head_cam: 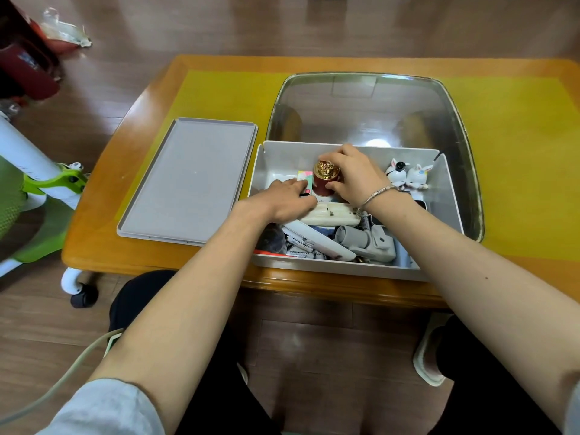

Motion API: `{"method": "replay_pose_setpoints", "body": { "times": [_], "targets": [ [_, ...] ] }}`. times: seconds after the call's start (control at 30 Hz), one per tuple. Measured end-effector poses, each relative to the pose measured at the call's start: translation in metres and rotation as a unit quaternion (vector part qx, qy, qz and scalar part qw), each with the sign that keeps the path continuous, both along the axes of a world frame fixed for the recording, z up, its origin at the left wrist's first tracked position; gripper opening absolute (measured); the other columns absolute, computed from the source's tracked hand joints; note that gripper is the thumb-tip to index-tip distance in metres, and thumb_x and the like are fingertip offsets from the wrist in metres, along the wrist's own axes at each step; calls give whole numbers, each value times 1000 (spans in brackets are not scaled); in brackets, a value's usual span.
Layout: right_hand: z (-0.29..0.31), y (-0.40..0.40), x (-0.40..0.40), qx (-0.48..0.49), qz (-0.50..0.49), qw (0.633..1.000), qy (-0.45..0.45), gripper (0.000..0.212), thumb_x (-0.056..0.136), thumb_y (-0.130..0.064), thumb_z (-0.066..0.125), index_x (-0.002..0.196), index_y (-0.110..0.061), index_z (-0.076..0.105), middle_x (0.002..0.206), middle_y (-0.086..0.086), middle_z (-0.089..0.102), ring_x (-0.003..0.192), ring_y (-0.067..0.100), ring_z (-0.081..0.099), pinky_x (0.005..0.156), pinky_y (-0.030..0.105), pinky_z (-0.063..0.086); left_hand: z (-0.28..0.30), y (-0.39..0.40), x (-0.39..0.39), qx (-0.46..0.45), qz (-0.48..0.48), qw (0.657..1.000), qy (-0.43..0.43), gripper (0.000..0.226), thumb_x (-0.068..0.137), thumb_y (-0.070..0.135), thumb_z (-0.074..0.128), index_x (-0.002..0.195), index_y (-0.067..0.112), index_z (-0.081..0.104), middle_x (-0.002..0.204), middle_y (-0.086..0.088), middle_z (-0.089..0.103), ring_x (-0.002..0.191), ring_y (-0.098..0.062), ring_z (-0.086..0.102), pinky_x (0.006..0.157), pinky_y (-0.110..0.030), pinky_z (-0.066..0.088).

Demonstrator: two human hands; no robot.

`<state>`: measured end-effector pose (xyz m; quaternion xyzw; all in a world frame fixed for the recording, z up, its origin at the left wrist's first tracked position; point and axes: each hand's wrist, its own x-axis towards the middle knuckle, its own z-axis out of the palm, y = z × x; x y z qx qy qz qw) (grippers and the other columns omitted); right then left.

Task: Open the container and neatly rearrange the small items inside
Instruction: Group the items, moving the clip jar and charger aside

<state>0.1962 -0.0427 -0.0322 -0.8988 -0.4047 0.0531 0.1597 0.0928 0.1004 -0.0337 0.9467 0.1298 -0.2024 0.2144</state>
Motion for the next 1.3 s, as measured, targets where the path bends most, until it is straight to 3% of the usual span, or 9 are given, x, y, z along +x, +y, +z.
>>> {"method": "replay_pose_setpoints", "body": {
  "times": [0.17,0.53,0.67,0.8,0.93,1.07,1.17,1.23,1.3],
  "targets": [
    [2,-6,-2,4,1,1000,4,66,78,-18,72,136,-20,42,131,5,45,119,32,49,101,44,37,0,-1,1,17,5,1000,14,70,87,51,28,152,23,19,156,-9,24,141,-29,19,112,-51,25],
    [23,-42,-15,72,-31,997,-15,56,82,-7,60,135,-15,44,127,7,50,110,28,53,97,44,39,4,-2,-1,13,15,1000,23,64,94,48,28,152,26,15,157,-7,21,142,-31,16,113,-51,20],
    [19,-65,-26,82,-48,995,7,45,83,-7,63,127,-12,53,120,10,55,109,27,53,97,40,41,7,-9,-8,3,33,998,-53,58,97,44,35,147,16,26,147,-16,34,133,-33,33,108,-49,31],
    [16,-77,-36,50,-21,998,18,29,83,-14,67,112,-12,66,108,8,64,103,25,57,89,32,44,12,-15,-23,30,14,994,-109,62,97,43,44,149,15,24,151,-11,30,137,-31,29,110,-46,30],
    [12,-68,-42,-26,-12,998,54,40,83,-29,68,121,-16,60,115,9,64,108,26,57,89,27,42,12,-15,-41,103,-27,973,-203,46,95,28,47,140,15,43,143,-8,45,131,-27,37,107,-40,29],
    [8,-48,-46,-92,-33,991,94,55,85,-42,64,130,-13,50,122,14,59,113,30,53,94,35,45,12,-6,-59,131,56,940,-310,37,92,16,51,129,16,55,139,-5,49,135,-26,30,111,-40,18],
    [8,-36,-51,-30,-55,990,128,52,76,-40,73,119,-14,60,112,6,64,98,20,57,81,26,42,8,0,-73,60,130,938,-315,35,96,12,47,130,14,52,147,-7,37,136,-26,27,110,-41,26],
    [8,-30,-57,54,-68,982,166,45,73,-29,79,113,-14,65,95,-4,64,78,5,53,73,19,38,7,1,-80,15,136,943,-304,36,98,15,46,133,12,48,149,-7,34,136,-25,27,110,-38,28],
    [8,-27,-63,131,-75,970,190,41,76,-14,76,115,-13,65,90,-9,63,73,-2,52,74,13,40,8,2,-87,8,134,941,-312,38,97,22,50,134,14,48,145,-5,37,133,-23,30,108,-36,30]
  ]
}}
